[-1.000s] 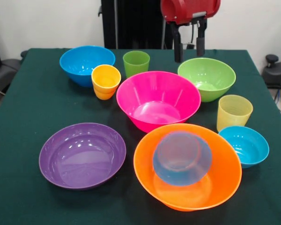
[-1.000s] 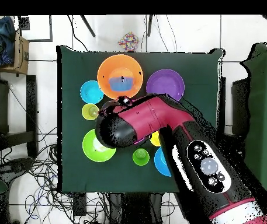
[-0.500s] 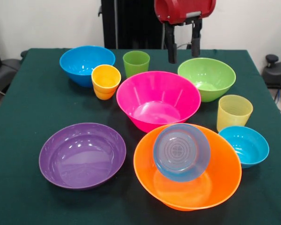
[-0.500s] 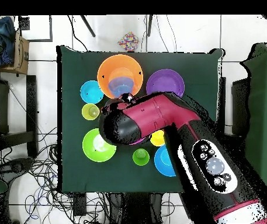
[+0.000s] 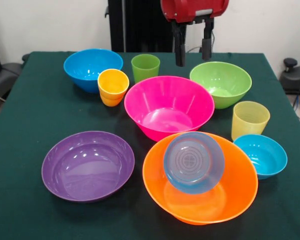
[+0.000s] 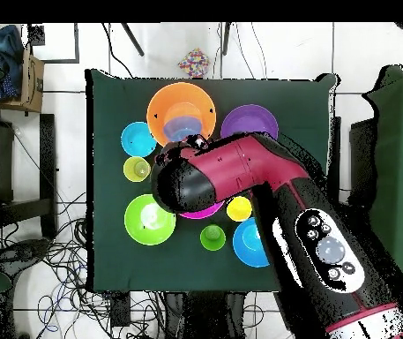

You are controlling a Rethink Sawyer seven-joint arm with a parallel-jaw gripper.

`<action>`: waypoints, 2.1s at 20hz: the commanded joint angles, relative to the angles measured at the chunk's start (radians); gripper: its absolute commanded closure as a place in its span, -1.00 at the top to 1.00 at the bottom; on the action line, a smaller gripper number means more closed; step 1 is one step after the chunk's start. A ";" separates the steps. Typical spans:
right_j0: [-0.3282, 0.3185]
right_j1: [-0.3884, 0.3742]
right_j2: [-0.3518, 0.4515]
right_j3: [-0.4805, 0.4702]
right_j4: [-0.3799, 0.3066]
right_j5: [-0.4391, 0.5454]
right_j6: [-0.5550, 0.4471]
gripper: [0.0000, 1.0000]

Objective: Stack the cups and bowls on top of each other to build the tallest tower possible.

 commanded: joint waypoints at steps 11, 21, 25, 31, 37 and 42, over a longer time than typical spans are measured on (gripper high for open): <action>0.236 0.150 -0.264 -0.275 -0.095 0.119 0.212 1.00; 0.353 0.221 -0.448 -0.410 -0.030 0.185 0.332 1.00; 0.397 0.246 -0.535 -0.449 -0.012 0.187 0.495 1.00; 0.410 0.278 -0.568 -0.471 -0.014 0.162 0.481 1.00; 0.419 0.295 -0.592 -0.481 -0.001 0.135 0.488 1.00; 0.431 0.299 -0.618 -0.481 0.034 0.106 0.530 1.00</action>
